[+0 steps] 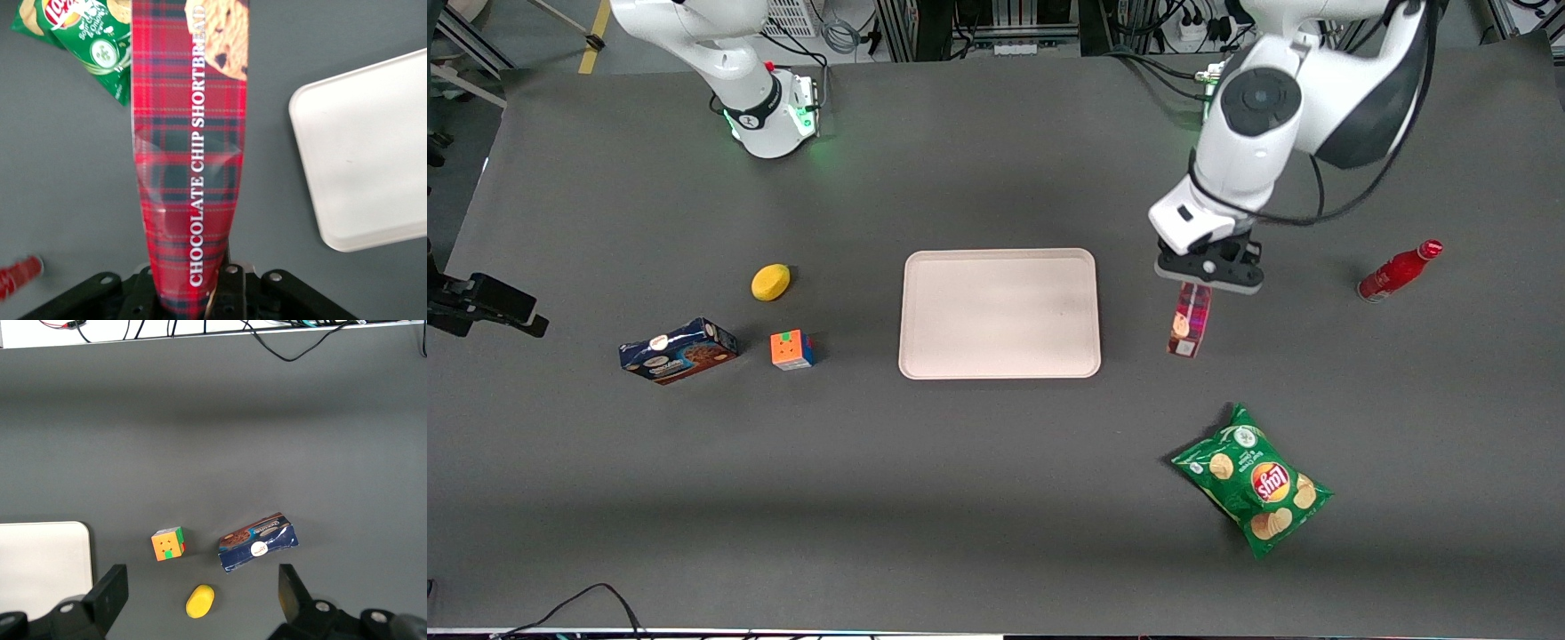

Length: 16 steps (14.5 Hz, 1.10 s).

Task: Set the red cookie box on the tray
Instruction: 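Carry the hanging cookie box with the left gripper over the tray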

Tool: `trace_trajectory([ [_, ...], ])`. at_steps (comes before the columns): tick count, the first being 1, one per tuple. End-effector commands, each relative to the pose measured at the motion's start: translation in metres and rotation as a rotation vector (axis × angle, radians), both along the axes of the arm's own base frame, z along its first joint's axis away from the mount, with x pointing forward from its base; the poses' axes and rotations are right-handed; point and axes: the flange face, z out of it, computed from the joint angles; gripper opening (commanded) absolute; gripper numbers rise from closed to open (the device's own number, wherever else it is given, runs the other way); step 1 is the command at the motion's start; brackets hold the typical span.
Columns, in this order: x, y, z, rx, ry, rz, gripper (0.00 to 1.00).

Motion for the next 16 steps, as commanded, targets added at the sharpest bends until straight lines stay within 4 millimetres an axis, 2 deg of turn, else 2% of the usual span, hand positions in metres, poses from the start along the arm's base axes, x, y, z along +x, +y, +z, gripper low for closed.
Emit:
trace_trajectory([
  [1, -0.017, -0.038, 0.015, -0.04, 0.034, 0.127, 0.0],
  [3, -0.032, -0.073, 0.012, -0.062, 0.037, 0.202, 0.0],
  [5, -0.041, -0.097, 0.008, -0.095, 0.023, 0.244, 0.0],
  [7, -0.057, -0.132, -0.007, -0.137, 0.024, 0.297, 0.0],
  [9, -0.068, -0.158, -0.028, -0.178, 0.013, 0.301, 0.0],
  [12, -0.069, -0.177, -0.068, -0.172, -0.029, 0.301, 0.0],
  [16, -0.065, -0.186, -0.127, -0.133, -0.06, 0.281, 0.0],
])
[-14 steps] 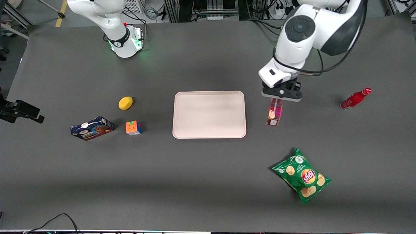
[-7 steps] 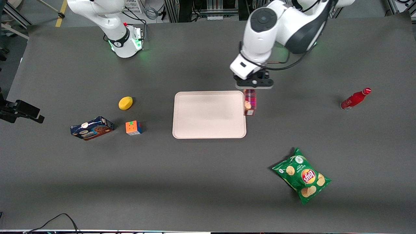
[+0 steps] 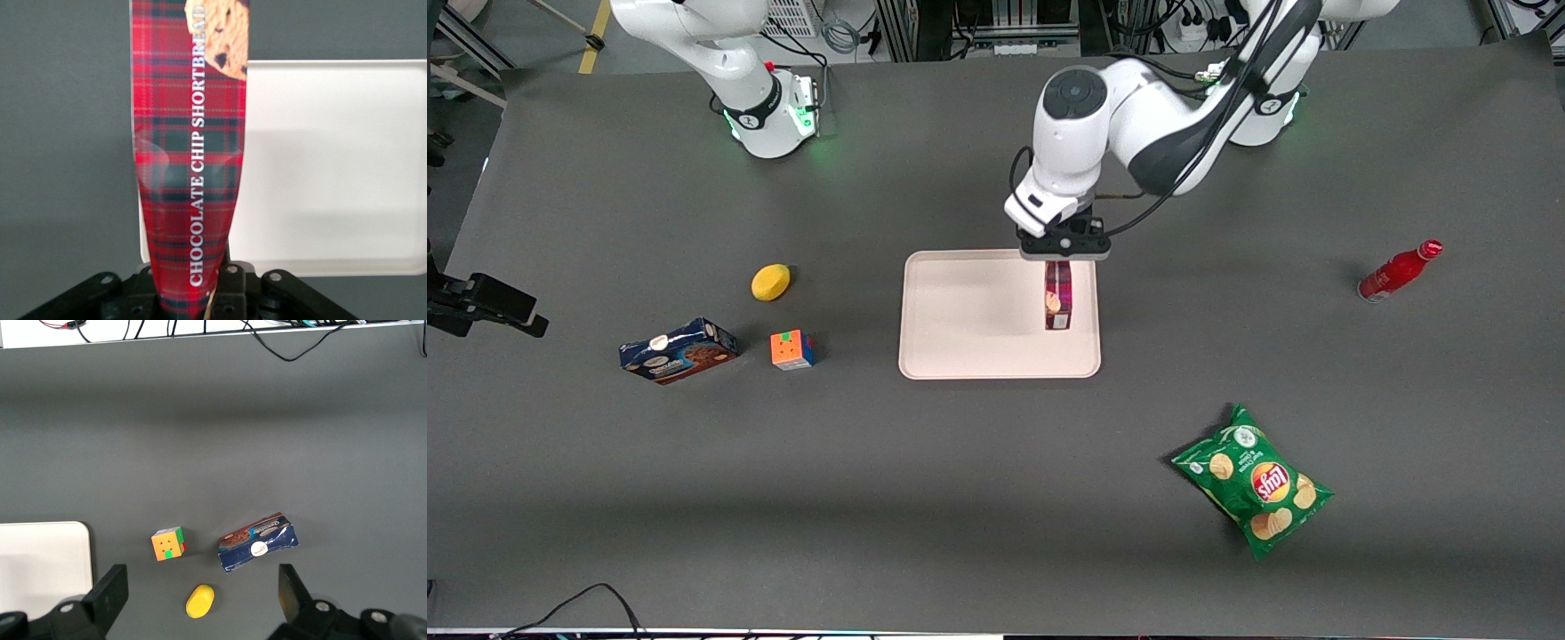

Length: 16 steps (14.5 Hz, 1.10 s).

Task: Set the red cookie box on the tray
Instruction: 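Carry the hanging cookie box with the left gripper over the tray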

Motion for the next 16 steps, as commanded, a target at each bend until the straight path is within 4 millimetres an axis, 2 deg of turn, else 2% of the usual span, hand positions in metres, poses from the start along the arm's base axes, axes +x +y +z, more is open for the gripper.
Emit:
trace_trajectory([
  [1, 0.006, -0.011, -0.04, 0.006, -0.022, -0.003, 0.0],
  [2, 0.007, -0.011, -0.053, 0.005, -0.018, -0.016, 0.0],
  [6, 0.015, -0.008, -0.084, -0.033, -0.001, 0.036, 0.0],
  [12, 0.014, -0.006, -0.129, 0.005, -0.042, 0.062, 0.0],
  [16, 0.018, -0.001, -0.141, 0.009, -0.04, 0.067, 0.0],
])
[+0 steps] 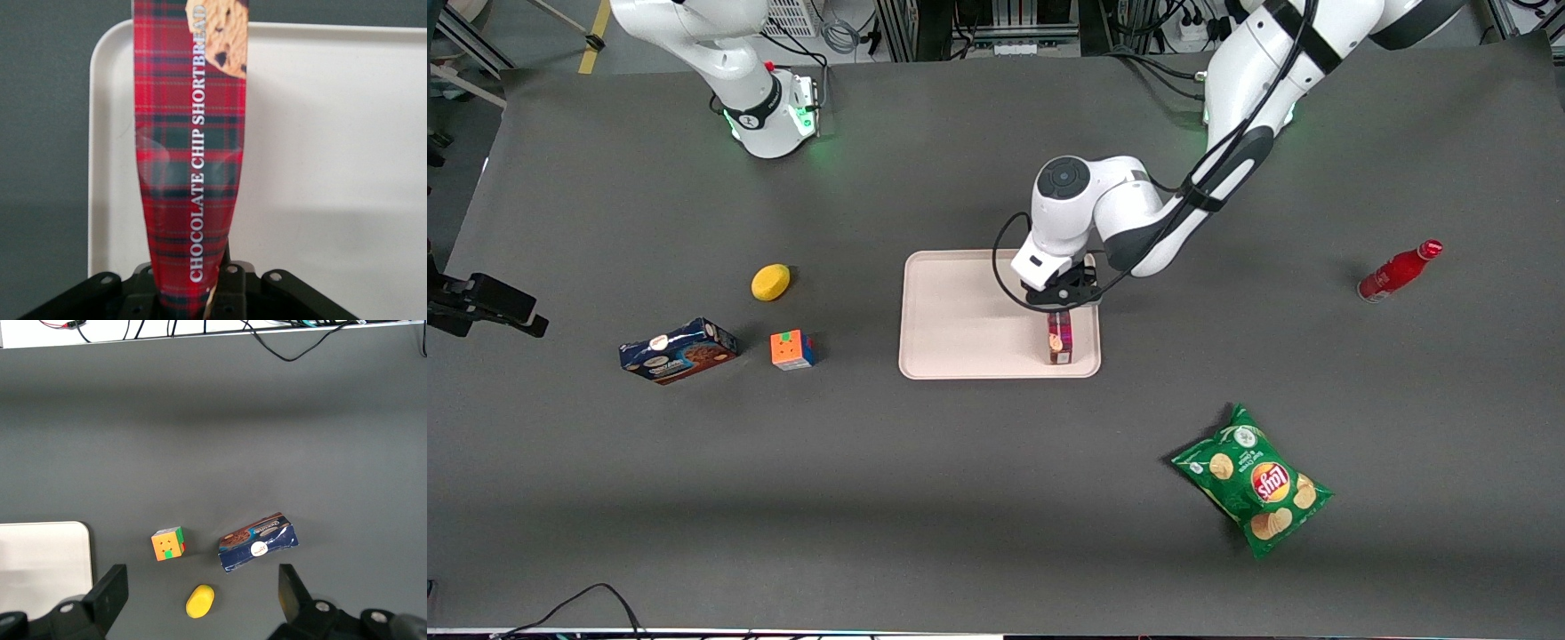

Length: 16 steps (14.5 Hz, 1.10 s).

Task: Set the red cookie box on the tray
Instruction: 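Lower the box onto the tray and open the left gripper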

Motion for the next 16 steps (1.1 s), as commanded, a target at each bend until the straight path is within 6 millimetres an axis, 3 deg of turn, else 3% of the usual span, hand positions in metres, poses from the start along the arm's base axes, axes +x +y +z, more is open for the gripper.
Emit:
trace_trajectory([
  [1, 0.004, -0.004, -0.003, -0.009, -0.018, 0.014, 0.0],
  [2, 0.004, -0.004, -0.004, -0.014, -0.016, 0.014, 0.01],
  [3, 0.006, -0.003, -0.006, -0.015, -0.014, 0.018, 0.61],
  [4, 0.008, -0.004, -0.005, -0.018, -0.015, 0.022, 0.94],
  [5, 0.011, -0.002, -0.006, -0.02, -0.017, 0.026, 1.0],
  [13, 0.013, 0.0, -0.008, -0.018, -0.018, 0.028, 1.0],
  [15, 0.023, 0.001, 0.007, -0.019, -0.045, 0.034, 1.0],
  [16, 0.032, 0.0, 0.027, -0.024, -0.074, 0.046, 1.0],
])
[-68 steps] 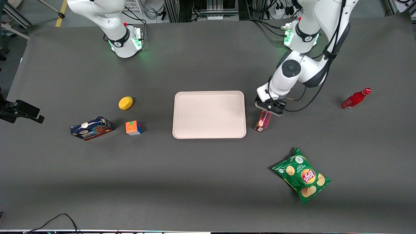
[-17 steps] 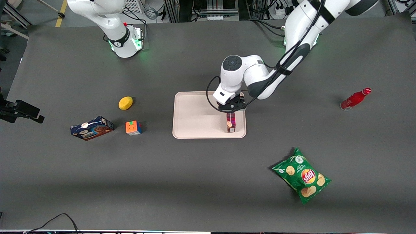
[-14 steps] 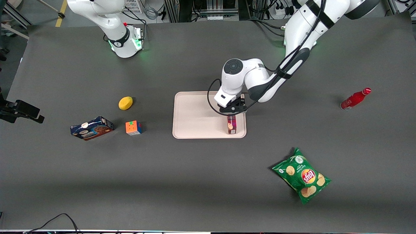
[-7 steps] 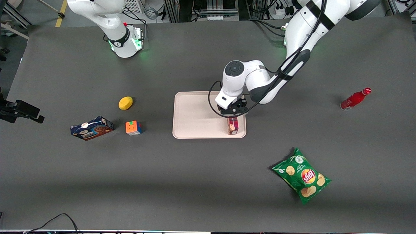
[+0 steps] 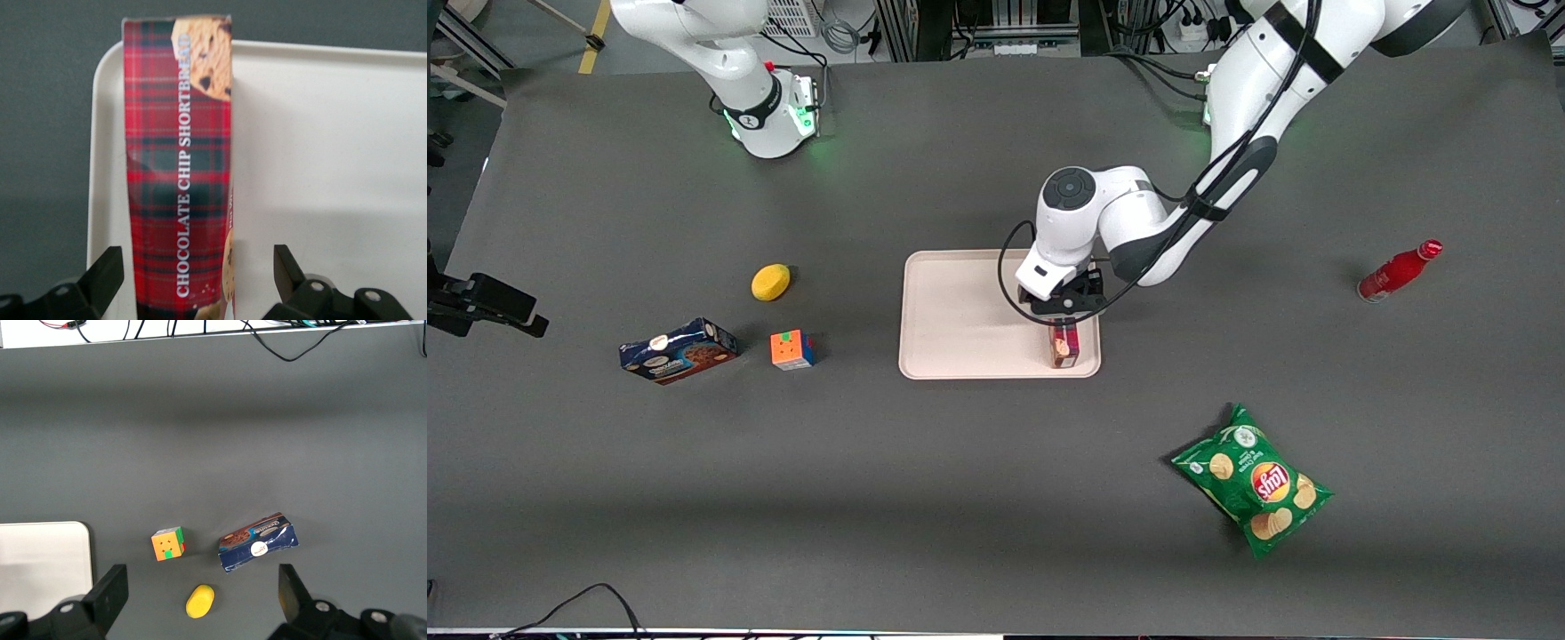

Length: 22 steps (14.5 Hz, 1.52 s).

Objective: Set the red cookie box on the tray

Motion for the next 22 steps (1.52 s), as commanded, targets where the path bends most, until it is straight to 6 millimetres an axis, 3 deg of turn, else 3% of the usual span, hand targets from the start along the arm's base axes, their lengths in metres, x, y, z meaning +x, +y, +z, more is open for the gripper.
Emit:
trace_trajectory([
  [1, 0.023, -0.004, 0.049, -0.002, -0.092, 0.028, 1.0],
  [6, 0.043, 0.006, 0.147, 0.065, -0.054, -0.152, 1.0],
  [9, 0.052, 0.028, 0.243, 0.073, 0.034, -0.251, 1.0],
  [12, 0.071, 0.084, 0.334, 0.087, 0.136, -0.303, 1.0],
  [15, 0.08, 0.175, 0.396, 0.07, 0.155, -0.465, 1.0],
  [18, 0.087, 0.261, 0.411, 0.073, 0.178, -0.376, 1.0],
  [19, 0.089, 0.281, 0.41, 0.069, 0.183, -0.336, 1.0],
  [22, 0.078, 0.338, 0.385, 0.043, 0.136, -0.231, 1.0],
])
